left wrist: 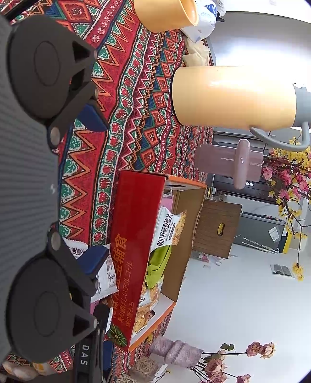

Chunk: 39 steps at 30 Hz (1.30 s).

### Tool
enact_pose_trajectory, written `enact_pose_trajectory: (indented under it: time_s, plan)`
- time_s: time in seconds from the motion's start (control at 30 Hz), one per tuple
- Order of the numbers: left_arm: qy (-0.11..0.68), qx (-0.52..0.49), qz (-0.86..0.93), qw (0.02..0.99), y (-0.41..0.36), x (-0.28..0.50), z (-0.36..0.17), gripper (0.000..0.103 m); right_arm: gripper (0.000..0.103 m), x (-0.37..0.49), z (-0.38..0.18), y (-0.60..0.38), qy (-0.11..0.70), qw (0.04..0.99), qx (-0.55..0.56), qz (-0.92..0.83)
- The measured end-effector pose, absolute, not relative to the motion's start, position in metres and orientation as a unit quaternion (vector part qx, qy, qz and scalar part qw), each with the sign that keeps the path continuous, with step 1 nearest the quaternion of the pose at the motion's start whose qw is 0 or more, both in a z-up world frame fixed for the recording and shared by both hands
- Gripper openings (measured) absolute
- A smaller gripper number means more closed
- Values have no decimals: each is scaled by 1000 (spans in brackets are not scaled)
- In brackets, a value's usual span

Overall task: Organize snacks
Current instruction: 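Move both grippers back toward the remaining snacks, then grasp a white cracker packet with the right gripper while the left grasps another cracker packet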

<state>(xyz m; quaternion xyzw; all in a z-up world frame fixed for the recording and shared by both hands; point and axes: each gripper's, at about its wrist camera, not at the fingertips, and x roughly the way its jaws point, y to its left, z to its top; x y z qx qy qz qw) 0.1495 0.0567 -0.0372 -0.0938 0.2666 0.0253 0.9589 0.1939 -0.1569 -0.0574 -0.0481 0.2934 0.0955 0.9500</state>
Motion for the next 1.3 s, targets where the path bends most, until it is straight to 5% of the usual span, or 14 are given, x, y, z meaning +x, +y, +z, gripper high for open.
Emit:
enact_pose_trajectory:
  time_s: [0.53, 0.6, 0.77, 1.3]
  plan:
    - [264, -99, 23, 959, 58, 149, -38, 103, 66, 209, -71, -151, 303, 946, -30, 111]
    - [264, -99, 23, 959, 58, 149, -38, 103, 50, 207, -70, -152, 300, 947, -29, 112]
    - [264, -99, 24, 959, 58, 149, -38, 103, 41, 204, -69, -154, 291, 949, -28, 113]
    - [267, -99, 28, 958, 58, 149, -39, 103, 41, 158, -50, -181, 228, 968, -14, 103]
